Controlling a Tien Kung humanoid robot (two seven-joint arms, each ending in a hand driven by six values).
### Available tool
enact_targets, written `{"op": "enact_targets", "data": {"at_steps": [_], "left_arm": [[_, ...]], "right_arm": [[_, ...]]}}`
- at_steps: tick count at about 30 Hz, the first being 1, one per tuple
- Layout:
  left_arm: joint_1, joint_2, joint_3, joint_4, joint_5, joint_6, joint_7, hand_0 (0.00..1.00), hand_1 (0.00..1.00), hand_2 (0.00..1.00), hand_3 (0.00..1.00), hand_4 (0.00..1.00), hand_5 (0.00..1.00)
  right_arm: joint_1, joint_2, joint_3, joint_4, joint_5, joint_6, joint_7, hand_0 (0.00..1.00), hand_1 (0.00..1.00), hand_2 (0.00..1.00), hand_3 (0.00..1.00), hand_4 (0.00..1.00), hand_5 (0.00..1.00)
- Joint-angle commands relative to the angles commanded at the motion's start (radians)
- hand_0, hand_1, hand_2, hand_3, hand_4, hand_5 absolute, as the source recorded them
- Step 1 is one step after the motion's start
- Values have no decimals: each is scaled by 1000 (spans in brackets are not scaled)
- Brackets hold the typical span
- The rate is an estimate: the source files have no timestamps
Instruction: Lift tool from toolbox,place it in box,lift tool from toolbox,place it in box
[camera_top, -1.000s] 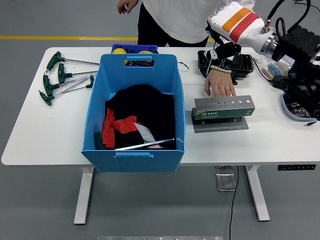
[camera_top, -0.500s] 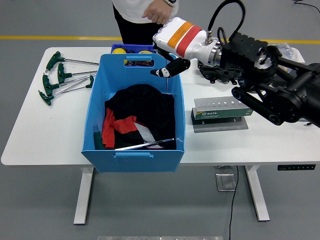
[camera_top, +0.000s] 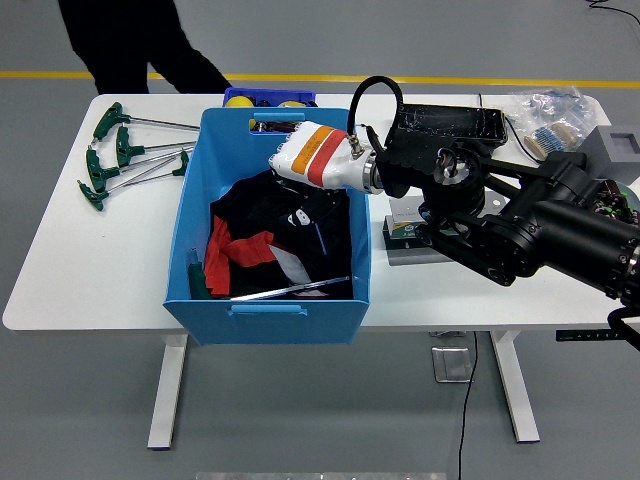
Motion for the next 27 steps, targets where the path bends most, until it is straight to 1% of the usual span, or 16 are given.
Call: {"op": "enact_targets", "data": {"at_steps": [3,5,6,9,11,12,17,18,20,23,25,27], "left_arm": [[-1,-1,0,0,0,-1,1,786,737,778,675,736,631],[-2,-1,2,1,-2,-3,1,786,737,778,675,736,631],[-2,-1,2,1,-2,-3,1,786,739,777,673,730,629],[-1,-2,5,1,-8,-3,0,786,739,777,673,730,629],[0,-2,8,0,-13,-4,-1,786,739,777,673,730,629],[0,-1,8,0,-14,-4,-2,785,736,774,666,721,615],[0,-2,10,0,-18,-4,-3,785,736,774,666,721,615],[-1,-3,11,1,-19,-5,-4,783,733,772,660,700,595],[-2,-4,15,1,-27,-6,-6,783,733,772,660,700,595],[-5,-5,18,2,-33,-9,-9,783,733,772,660,700,595],[-6,-5,22,2,-38,-11,-11,783,733,773,659,697,592],[-6,-4,23,3,-41,-14,-12,783,733,773,659,697,592]], "right_arm": [[1,-2,0,1,-8,43,-16,390,248,345,464,839,511],[2,-3,0,-1,-9,58,-22,390,248,345,464,839,511],[2,-3,-1,-3,-6,61,-24,516,517,581,579,869,505],[0,-4,-9,-11,17,52,-24,516,517,581,579,869,505],[-2,-5,-13,-15,29,34,-18,516,517,581,579,869,505],[-2,-5,-14,-16,36,26,-14,741,727,810,957,908,508],[-7,-7,-10,-16,77,3,16,741,727,810,957,908,508],[-9,-9,-7,-16,84,-3,24,786,768,861,998,905,506],[-13,-16,3,-12,90,-10,38,786,768,861,998,905,506],[-22,-34,29,2,82,-8,42,786,768,861,998,905,506],[-26,-48,46,13,70,-4,39,806,781,868,998,911,505],[-31,-65,62,25,50,17,26,806,781,868,998,911,505]]}}
